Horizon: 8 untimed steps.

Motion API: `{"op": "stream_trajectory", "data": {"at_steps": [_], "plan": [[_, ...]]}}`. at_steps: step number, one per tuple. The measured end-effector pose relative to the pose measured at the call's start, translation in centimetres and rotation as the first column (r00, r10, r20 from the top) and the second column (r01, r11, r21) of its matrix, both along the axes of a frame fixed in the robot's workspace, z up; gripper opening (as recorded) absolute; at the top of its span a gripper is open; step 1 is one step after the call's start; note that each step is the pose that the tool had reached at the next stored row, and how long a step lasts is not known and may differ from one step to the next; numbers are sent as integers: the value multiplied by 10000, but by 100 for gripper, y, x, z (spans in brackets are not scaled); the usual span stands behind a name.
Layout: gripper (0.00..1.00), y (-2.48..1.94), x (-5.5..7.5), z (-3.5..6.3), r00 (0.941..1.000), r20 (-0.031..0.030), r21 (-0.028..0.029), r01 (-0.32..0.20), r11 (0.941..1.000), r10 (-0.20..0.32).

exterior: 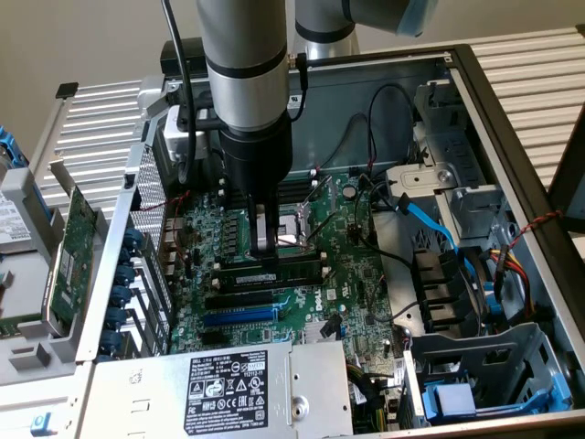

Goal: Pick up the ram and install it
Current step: 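Press down the ram until it locks into place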

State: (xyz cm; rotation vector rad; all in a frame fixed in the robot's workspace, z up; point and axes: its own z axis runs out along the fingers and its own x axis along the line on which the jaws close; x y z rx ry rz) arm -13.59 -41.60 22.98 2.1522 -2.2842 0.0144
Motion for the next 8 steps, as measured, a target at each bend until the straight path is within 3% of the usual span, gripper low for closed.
{"op": "stream_trajectory", "data": {"at_steps": [8], "plan": [[11,1,0,-24,10000,2,12,0,10000,0]]}}
